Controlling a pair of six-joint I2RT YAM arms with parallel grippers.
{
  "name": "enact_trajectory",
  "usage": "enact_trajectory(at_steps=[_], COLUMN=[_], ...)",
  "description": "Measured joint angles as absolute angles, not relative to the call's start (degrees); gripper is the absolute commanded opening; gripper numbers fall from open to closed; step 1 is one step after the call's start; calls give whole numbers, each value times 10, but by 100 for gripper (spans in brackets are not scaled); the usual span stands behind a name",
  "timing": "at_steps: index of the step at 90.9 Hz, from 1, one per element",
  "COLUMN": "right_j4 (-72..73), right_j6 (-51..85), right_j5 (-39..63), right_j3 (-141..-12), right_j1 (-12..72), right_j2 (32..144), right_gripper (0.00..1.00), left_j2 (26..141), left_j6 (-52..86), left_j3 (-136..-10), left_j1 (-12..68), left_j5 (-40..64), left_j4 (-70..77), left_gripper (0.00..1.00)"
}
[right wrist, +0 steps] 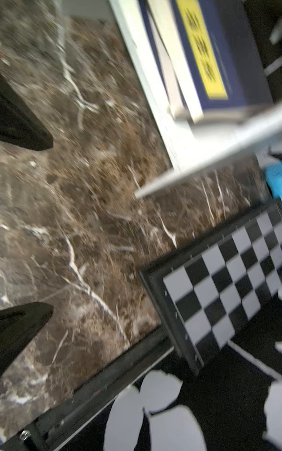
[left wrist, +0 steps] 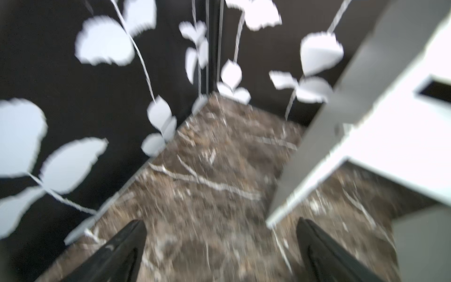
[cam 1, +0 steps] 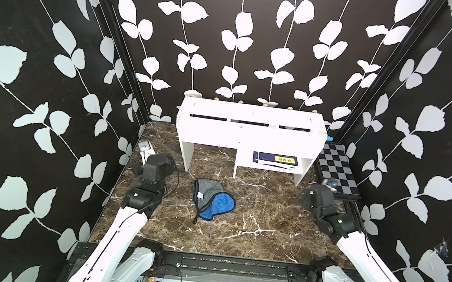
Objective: Wipe the bookshelf clean with a cloth
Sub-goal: Pick up the cleaning item at the center of the board.
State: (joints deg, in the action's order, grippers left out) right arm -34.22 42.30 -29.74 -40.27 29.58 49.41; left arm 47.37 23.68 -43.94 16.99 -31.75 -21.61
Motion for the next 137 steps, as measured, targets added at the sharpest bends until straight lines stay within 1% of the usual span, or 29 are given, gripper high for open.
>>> enact_trajectory(at_steps=[9,16,22,29,34,38,47,54,72,83,92,99,106,109,113,116,122,123,130,137], right_j4=[-382,-410,-428,-444,-437,-403,-306,-264,-221,-214,-217,-218,-215,-213,-209,-208,-203,-201,-171,-136], right_j6=[501,548,575,586,575,551,503,477,431,424,425,432,434,434,435,435,432,435,437,438], right_j5=[-355,-390,-412,-436,-441,-432,-383,-346,-264,-239,-232,-230,-233,-234,-236,-238,-245,-246,-247,-246], right_j3=[-453,-510,-581,-678,-741,-768,-757,-757,-875,-898,-899,-899,-893,-888,-882,-879,-871,-869,-833,-766], right_j1=[469,570,629,675,694,703,706,706,700,698,696,692,689,688,688,687,685,684,683,684], right_j2=[563,652,749,854,919,954,983,1009,1144,1190,1212,1227,1235,1235,1234,1234,1232,1231,1209,1163], right_gripper=[99,99,100,100,100,100,100,100,100,98,84,79,66,57,42,32,2,0,0,0], left_j2=[473,473,472,463,444,425,382,355,289,288,293,296,299,303,310,317,335,338,366,393], left_j6=[271,299,323,346,351,349,328,314,294,291,291,289,283,278,270,264,251,249,232,208], left_j3=[-419,-402,-389,-380,-380,-383,-415,-446,-460,-454,-446,-445,-447,-449,-456,-462,-479,-482,-515,-556], left_j1=[263,335,372,390,392,392,392,392,392,392,392,392,392,392,392,392,392,392,391,380], left_j5=[-318,-318,-319,-319,-319,-318,-319,-325,-357,-368,-374,-381,-394,-400,-406,-411,-419,-420,-425,-420], left_j4=[-271,-293,-306,-325,-336,-343,-369,-388,-428,-442,-455,-463,-466,-467,-467,-464,-458,-457,-446,-425], left_gripper=[96,93,92,91,91,91,92,94,97,96,98,98,98,99,98,99,98,98,98,98])
